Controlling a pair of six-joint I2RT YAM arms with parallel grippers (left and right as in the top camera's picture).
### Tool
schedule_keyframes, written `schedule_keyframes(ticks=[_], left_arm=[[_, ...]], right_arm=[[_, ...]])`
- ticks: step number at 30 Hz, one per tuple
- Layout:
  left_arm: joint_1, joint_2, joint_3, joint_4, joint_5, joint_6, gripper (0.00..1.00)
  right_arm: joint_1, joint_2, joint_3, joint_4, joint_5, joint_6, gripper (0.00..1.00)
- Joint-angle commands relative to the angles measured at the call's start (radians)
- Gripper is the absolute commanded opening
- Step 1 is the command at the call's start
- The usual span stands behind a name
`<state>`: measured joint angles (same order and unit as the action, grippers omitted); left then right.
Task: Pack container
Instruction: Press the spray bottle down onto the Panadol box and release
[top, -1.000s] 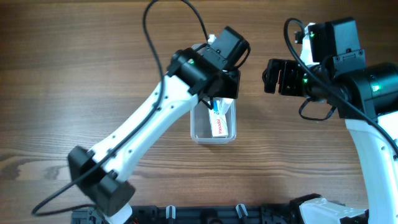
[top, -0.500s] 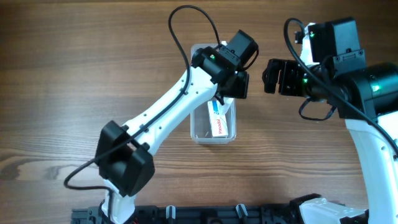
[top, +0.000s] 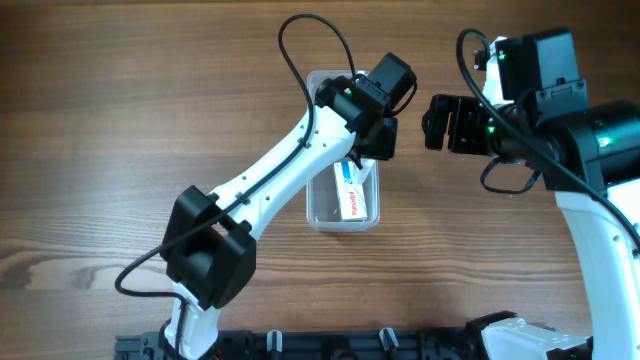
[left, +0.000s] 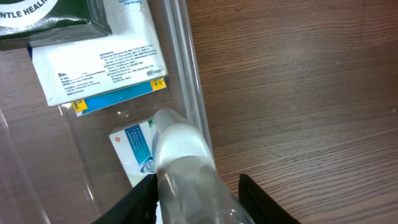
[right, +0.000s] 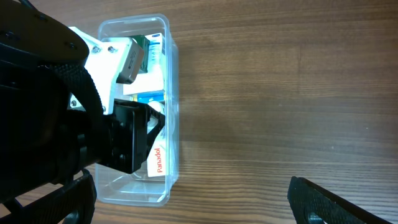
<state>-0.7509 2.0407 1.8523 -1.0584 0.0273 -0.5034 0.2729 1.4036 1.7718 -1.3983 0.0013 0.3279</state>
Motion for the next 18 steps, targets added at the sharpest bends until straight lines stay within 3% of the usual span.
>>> schedule_keyframes(ticks=[1, 18], left_arm=[[0.001, 0.002, 0.013, -0.001, -0.004, 0.001, 0.36], [0.003, -0.112, 0.013, -0.132, -0.058, 0.001, 0.35]], right_arm=[[-0.002, 0.006, 0.007, 0.002, 0.009, -0.013, 1.00], [-0.002, 0.006, 0.007, 0.002, 0.010, -0.013, 1.00]])
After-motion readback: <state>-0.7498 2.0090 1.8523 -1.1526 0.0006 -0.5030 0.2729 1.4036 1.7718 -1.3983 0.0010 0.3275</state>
